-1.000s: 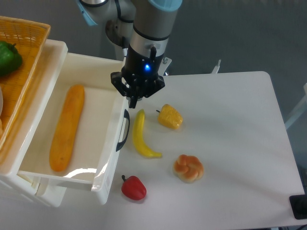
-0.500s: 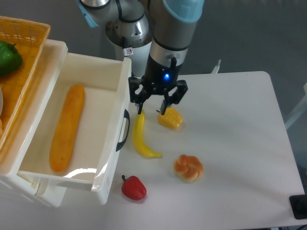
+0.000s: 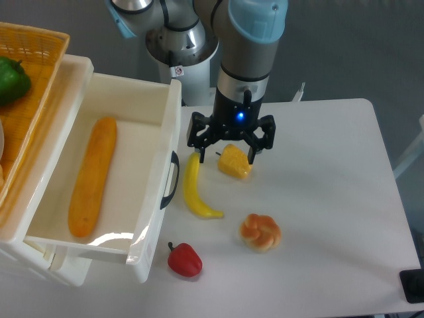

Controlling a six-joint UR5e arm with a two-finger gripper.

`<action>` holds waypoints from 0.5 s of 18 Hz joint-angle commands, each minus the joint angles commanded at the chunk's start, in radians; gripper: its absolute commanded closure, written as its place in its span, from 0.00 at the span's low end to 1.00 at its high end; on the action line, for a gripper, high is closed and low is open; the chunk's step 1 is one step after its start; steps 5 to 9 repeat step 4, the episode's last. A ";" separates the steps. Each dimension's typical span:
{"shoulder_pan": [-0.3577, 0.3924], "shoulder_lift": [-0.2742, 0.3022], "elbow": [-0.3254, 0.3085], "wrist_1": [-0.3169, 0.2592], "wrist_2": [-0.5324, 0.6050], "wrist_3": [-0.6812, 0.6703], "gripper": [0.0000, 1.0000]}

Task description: Place the long bread in the upper white drawer

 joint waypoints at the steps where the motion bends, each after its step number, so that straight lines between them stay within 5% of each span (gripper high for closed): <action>1: 0.000 -0.003 -0.002 0.000 0.009 0.017 0.00; 9: 0.000 -0.003 -0.003 0.000 0.009 0.031 0.00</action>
